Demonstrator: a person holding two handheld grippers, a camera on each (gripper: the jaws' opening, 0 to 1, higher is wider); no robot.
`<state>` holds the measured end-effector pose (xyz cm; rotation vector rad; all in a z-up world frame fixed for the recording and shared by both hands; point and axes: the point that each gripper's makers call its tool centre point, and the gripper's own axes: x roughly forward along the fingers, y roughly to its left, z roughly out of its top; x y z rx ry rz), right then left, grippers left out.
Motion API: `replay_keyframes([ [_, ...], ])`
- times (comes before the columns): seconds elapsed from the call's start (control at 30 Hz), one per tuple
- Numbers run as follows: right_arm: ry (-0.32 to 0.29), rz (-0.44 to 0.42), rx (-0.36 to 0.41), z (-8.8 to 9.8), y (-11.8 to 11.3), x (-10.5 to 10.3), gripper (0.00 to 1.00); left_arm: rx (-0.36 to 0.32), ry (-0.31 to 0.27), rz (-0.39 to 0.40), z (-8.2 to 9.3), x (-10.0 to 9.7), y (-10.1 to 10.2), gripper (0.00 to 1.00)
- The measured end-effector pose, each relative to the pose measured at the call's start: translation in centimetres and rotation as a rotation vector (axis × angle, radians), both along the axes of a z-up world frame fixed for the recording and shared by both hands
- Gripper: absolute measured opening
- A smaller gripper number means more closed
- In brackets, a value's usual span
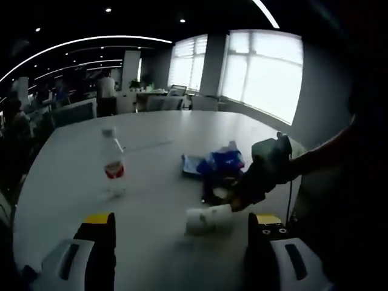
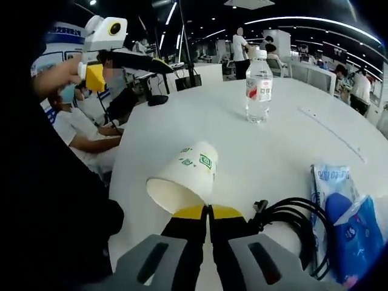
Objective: Arrange the tabletop items into an orderly group along one side of the table until the central work area is clear of visible clutter.
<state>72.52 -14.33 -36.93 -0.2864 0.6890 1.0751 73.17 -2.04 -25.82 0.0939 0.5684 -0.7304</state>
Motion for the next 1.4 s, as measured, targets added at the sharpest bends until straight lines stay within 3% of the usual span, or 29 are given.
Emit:
replay_keyframes([
  [0.2, 0.009, -0.065, 0.029, 1.8, 0.2, 0.3, 0.0, 0.015, -0.052, -0.052, 0.5, 0.0, -1.2, 0.85],
  [0.4, 0.065, -0.137, 0.03, 3.0, 0.2, 0.8, 0.0, 0.023, -0.082, -0.093, 0.8, 0.1, -2.3, 0.79],
  [0.47, 0.064, -0.153, 0.028, 3.3, 0.2, 1.0, 0.0, 0.029, -0.122, -0.128, 1.1, 0.2, -2.8, 0.72],
  [0.53, 0.094, -0.175, 0.048, 3.3, 0.4, 1.1, 0.0, 0.022, -0.128, -0.14, 1.2, 0.1, -3.3, 0.64],
  [0.8, 0.187, -0.228, 0.047, 4.1, 1.2, 0.9, 0.0, 0.047, -0.161, -0.24, 0.8, 0.2, -5.9, 0.52],
  [1.0, 0.254, -0.259, 0.048, 4.1, 1.1, 0.7, 0.0, 0.099, -0.181, -0.326, 0.2, 0.1, -7.1, 0.37],
  [1.4, 0.296, -0.287, 0.051, 4.6, 1.4, 0.3, 0.0, 0.184, -0.213, -0.437, -1.1, 0.2, -8.3, 0.18],
])
